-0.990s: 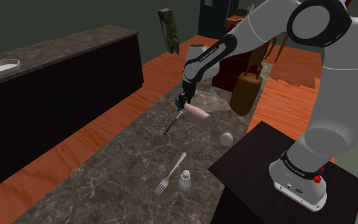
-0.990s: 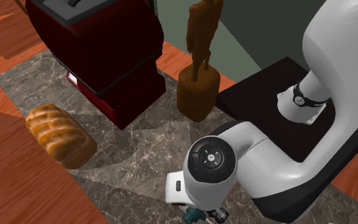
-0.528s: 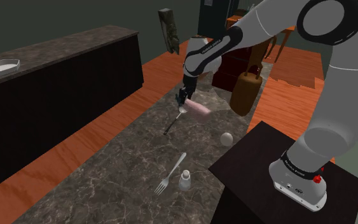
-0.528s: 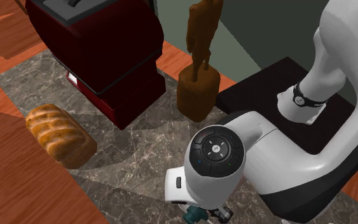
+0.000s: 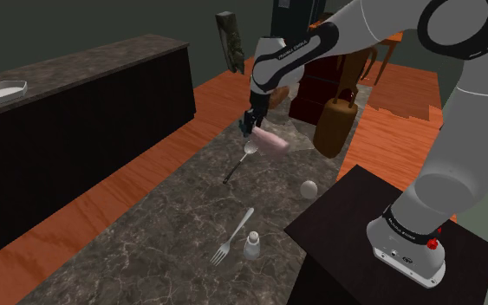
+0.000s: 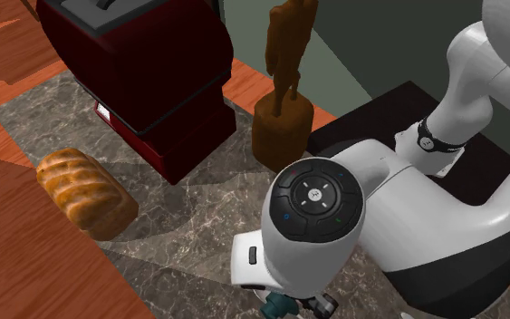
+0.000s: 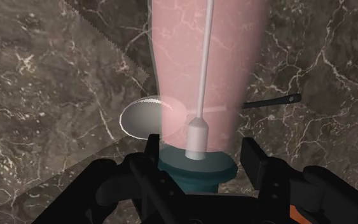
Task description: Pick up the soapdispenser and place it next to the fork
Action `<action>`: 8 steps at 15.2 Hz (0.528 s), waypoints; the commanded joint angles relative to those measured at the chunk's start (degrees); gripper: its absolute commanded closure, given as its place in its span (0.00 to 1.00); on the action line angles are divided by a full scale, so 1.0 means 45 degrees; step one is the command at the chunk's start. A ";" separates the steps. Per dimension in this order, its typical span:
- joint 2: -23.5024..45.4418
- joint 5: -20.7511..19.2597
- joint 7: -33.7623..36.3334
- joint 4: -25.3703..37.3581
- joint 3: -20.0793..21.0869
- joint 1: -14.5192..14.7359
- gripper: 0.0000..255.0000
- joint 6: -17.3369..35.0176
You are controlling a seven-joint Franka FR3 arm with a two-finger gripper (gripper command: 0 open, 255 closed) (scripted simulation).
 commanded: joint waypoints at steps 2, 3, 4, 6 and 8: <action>-0.0361 0.0028 0.0054 0.0127 0.0020 -0.0009 1.00 -0.0482; -0.0455 0.0033 0.0066 0.0185 0.0022 -0.0015 1.00 -0.0633; -0.0547 0.0039 0.0078 0.0247 0.0024 -0.0021 1.00 -0.0785; -0.0724 0.0049 0.0102 0.0377 0.0027 -0.0032 1.00 -0.1089; -0.0892 0.0058 0.0126 0.0518 0.0029 -0.0043 1.00 -0.1396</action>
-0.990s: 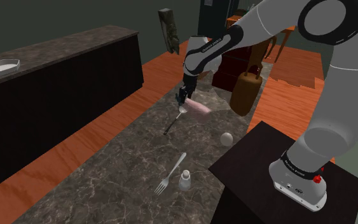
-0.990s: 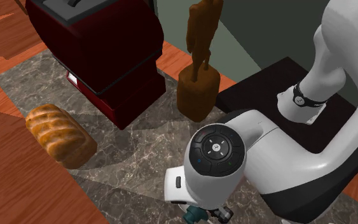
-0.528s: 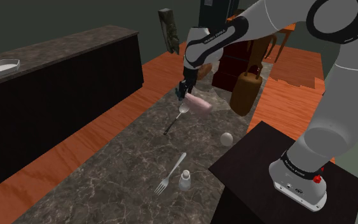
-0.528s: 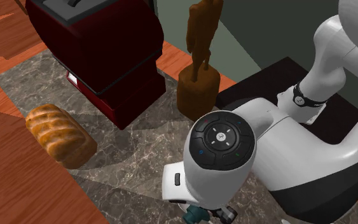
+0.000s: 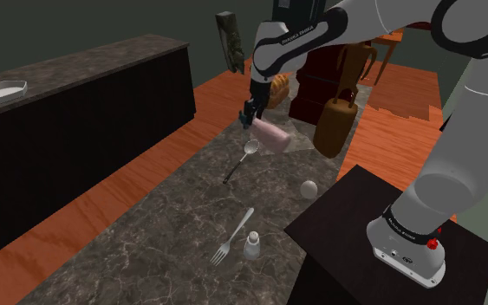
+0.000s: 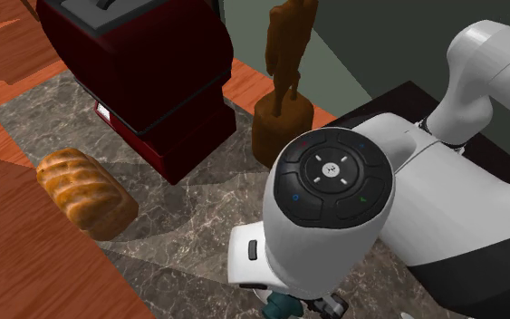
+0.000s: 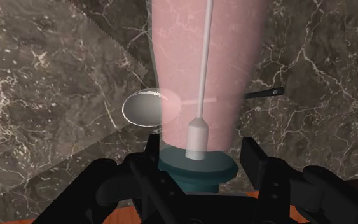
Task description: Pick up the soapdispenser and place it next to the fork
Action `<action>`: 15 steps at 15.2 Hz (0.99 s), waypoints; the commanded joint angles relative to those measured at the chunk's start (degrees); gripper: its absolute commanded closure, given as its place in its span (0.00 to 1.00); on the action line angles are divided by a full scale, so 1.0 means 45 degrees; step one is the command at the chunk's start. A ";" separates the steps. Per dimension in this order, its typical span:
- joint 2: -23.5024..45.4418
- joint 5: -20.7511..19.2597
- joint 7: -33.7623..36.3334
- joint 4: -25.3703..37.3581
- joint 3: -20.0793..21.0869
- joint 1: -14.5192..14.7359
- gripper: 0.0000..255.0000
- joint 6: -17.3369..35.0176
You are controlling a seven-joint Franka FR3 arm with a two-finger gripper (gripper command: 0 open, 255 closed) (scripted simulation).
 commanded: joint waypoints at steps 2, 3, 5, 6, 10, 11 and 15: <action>-0.0320 0.0029 0.0017 0.0153 0.0002 -0.0028 1.00 -0.0472; -0.0396 0.0033 0.0030 0.0233 0.0002 -0.0032 1.00 -0.0627; -0.0541 0.0038 0.0057 0.0403 0.0002 -0.0042 1.00 -0.0939; -0.0610 0.0041 0.0070 0.0491 0.0002 -0.0046 1.00 -0.1095; -0.0842 0.0035 0.0395 0.0675 0.0121 0.0108 1.00 -0.1470; -0.0883 0.0021 0.0684 0.0610 0.0241 0.0274 1.00 -0.1406; -0.0932 -0.0073 0.1872 0.0494 0.0733 0.0944 1.00 -0.1189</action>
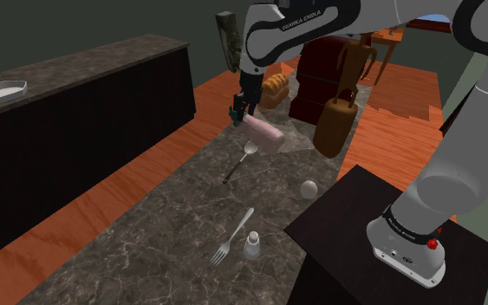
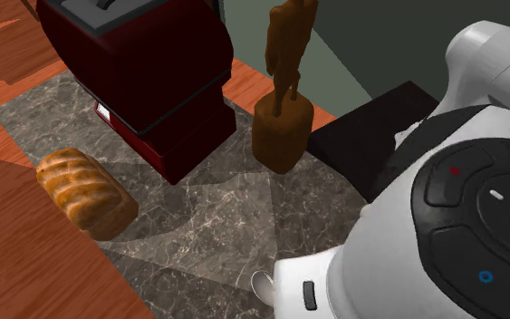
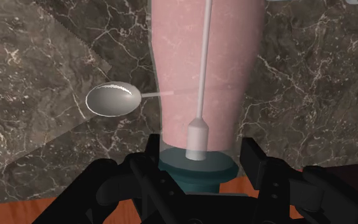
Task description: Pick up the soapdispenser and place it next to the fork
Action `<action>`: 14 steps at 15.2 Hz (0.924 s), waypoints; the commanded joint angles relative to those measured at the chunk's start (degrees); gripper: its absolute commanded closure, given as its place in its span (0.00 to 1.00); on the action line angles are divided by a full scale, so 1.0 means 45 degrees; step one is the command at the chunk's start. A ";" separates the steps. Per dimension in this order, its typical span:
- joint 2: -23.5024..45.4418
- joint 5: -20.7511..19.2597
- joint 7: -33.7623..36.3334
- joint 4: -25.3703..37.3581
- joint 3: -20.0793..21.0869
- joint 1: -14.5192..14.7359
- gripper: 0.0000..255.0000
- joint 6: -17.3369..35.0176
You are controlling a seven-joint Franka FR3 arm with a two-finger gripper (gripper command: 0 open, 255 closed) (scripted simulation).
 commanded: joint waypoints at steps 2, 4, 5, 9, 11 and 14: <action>0.0049 -0.0112 0.0971 0.0112 0.0370 0.0528 1.00 0.0055; 0.0141 -0.0210 0.1596 0.0202 0.0613 0.0872 1.00 0.0127; 0.0204 -0.0268 0.1913 0.0269 0.0731 0.1047 1.00 0.0156; 0.0575 -0.0562 0.3202 0.0689 0.1168 0.1780 1.00 0.0228; 0.0830 -0.0748 0.3856 0.0990 0.1363 0.2166 1.00 0.0232; 0.1298 -0.1077 0.4843 0.1560 0.1625 0.2770 1.00 0.0191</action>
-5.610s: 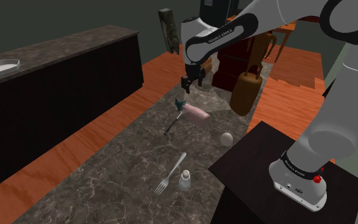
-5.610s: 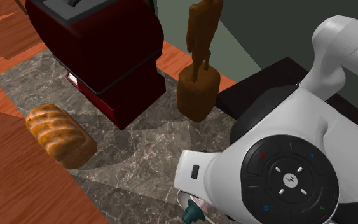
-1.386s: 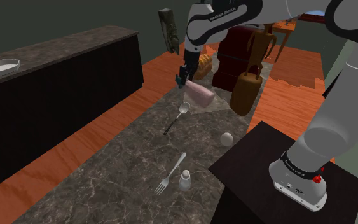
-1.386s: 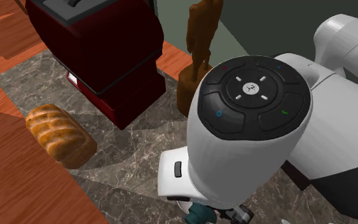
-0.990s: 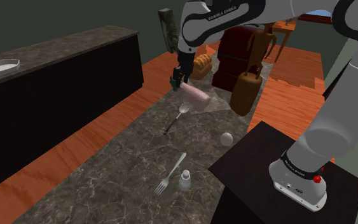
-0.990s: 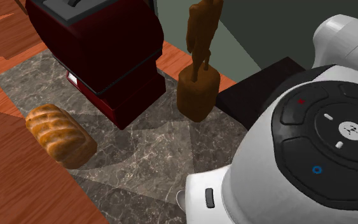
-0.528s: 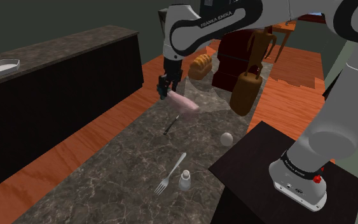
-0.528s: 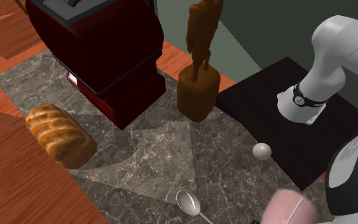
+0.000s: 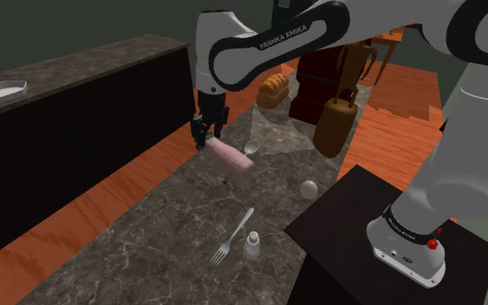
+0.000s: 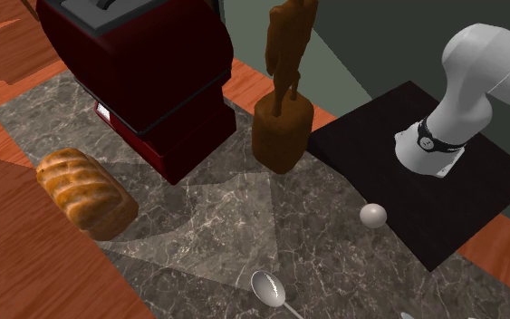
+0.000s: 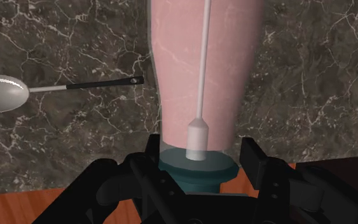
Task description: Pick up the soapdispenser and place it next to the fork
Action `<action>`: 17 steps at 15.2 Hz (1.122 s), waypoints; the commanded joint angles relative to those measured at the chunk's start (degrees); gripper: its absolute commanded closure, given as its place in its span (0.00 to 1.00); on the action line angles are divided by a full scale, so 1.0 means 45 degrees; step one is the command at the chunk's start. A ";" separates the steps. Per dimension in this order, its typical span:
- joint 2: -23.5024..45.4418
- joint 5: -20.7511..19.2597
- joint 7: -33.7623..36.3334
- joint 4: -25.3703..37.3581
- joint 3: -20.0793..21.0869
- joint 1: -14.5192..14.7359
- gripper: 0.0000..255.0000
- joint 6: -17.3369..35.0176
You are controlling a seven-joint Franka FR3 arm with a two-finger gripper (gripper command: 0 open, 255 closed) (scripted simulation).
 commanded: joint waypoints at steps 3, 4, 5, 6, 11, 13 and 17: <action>0.0669 -0.0471 0.1348 0.0789 0.0311 0.0859 1.00 -0.0043; 0.0882 -0.0608 0.1672 0.1063 0.0373 0.1082 1.00 -0.0095; 0.1105 -0.0748 0.1992 0.1355 0.0428 0.1311 1.00 -0.0156; 0.1339 -0.0891 0.2308 0.1666 0.0475 0.1548 1.00 -0.0226; 0.2678 -0.1631 0.3807 0.3529 0.0611 0.2827 1.00 -0.0735; 0.3298 -0.1926 0.4354 0.4442 0.0618 0.3388 1.00 -0.1024; 0.4727 -0.2500 0.5333 0.6656 0.0567 0.4596 1.00 -0.1795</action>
